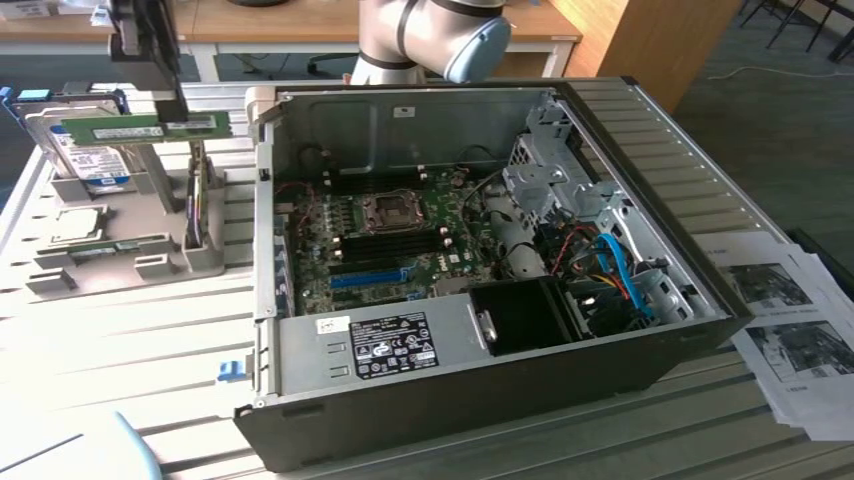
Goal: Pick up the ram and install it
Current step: 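Pick up the ram and move it above insertion slot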
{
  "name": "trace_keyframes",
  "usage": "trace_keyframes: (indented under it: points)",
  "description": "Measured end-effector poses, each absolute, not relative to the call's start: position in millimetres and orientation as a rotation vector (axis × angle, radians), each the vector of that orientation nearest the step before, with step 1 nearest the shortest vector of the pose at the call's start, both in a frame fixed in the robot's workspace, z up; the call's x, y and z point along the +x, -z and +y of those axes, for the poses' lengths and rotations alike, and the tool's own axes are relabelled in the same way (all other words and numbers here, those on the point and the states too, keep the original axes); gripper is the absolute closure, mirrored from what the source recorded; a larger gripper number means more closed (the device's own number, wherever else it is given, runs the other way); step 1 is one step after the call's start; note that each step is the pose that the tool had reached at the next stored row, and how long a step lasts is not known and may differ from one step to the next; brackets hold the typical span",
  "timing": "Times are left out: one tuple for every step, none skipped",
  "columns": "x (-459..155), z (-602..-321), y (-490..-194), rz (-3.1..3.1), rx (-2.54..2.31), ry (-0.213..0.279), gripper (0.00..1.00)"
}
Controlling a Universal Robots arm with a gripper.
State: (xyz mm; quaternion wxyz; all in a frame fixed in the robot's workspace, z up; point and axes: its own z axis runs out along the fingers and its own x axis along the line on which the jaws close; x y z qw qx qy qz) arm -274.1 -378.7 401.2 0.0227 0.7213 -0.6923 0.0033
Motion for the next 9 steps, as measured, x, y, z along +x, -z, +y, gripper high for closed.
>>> trace_keyframes:
  points:
    - [-272.1, -378.7, -401.2, -2.144, 2.234, -0.01, 0.89]
    - [-269.9, -378.7, -401.2, -2.144, 2.234, -0.009, 0.89]
    - [-268.0, -378.7, -401.2, -2.143, 2.234, -0.009, 0.89]
    - [-265.8, -378.7, -401.2, -2.143, 2.233, -0.009, 0.89]
    - [-263.7, -378.7, -401.2, -2.143, 2.233, -0.009, 0.89]
    - [-261.6, -378.7, -401.2, -2.143, 2.233, -0.008, 0.89]
    - [-259.6, -378.7, -401.1, -2.143, 2.233, -0.008, 0.89]
    - [-257.7, -378.7, -401.2, -2.143, 2.233, -0.008, 0.89]
    - [-255.8, -378.7, -401.2, -2.143, 2.233, -0.008, 0.89]
